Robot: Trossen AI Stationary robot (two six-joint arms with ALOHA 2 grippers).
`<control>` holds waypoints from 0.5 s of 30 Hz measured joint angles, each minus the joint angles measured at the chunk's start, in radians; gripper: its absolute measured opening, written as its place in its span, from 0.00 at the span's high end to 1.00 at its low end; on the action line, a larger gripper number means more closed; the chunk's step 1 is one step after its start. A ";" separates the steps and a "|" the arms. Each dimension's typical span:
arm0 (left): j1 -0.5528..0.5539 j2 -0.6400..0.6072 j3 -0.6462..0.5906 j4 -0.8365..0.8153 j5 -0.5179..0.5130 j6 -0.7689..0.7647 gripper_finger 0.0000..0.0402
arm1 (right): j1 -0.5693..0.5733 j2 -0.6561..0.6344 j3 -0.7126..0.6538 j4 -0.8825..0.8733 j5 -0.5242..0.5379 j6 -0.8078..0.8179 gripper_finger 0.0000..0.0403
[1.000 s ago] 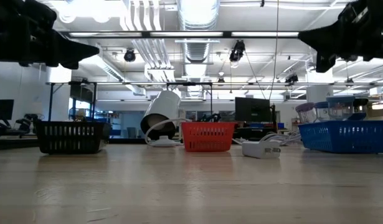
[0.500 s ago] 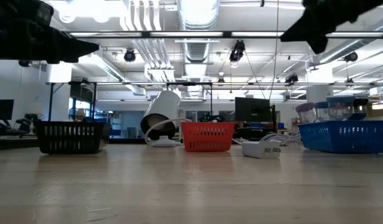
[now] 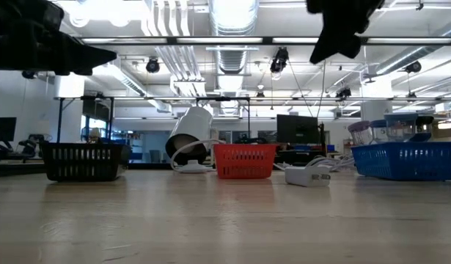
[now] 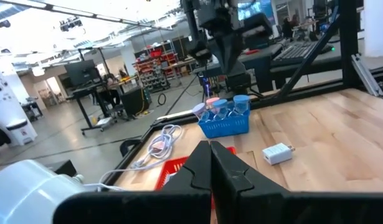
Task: Pick & Place Office items
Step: Put the white charger adapter into the black basket
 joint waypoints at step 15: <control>0.000 0.000 -0.001 0.000 0.000 -0.022 1.00 | 0.064 0.478 0.221 -0.127 -0.079 0.407 0.65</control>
